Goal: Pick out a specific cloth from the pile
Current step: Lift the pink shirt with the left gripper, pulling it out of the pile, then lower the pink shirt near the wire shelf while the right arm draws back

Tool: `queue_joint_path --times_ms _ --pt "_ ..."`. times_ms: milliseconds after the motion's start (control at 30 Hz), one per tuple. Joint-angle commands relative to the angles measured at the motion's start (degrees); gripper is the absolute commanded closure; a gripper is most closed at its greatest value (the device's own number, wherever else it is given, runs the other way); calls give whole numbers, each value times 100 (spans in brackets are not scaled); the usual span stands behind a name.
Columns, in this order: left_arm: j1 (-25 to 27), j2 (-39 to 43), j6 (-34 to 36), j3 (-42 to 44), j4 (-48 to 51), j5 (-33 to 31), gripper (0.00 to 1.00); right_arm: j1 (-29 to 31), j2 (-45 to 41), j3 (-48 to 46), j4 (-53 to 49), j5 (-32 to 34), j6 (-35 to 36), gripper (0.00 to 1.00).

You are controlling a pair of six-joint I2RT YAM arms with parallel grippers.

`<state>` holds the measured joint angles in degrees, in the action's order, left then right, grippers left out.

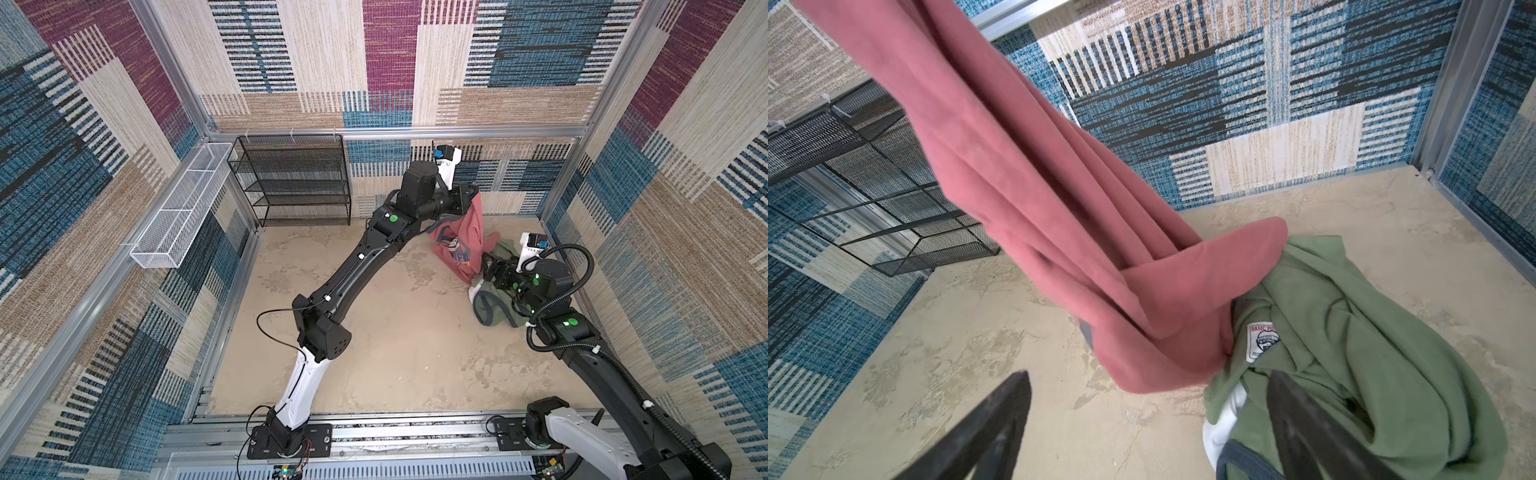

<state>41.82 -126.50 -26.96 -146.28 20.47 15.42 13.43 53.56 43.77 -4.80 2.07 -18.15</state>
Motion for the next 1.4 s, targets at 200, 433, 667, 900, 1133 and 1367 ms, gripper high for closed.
queue_joint_path --times_ms 200,433,667,900,1133,1367 --pt "-183 535 653 294 113 -533 100 -3 -98 -51 125 -154 -139 9" --pt "-358 1002 954 592 290 -809 100 2 -159 -94 153 -222 -171 9" --pt "-573 2025 1404 1647 274 -1306 100 2 -81 -62 255 -562 -173 10" --pt "-1006 3481 1567 3366 103 -1841 100 18 156 -39 622 -1423 -141 11" --pt "-1539 4708 1606 4565 219 -2173 100 251 446 150 758 -1493 -77 11" --pt "-1825 5394 1609 5459 373 -2433 100 686 943 402 928 -1501 -13 11"
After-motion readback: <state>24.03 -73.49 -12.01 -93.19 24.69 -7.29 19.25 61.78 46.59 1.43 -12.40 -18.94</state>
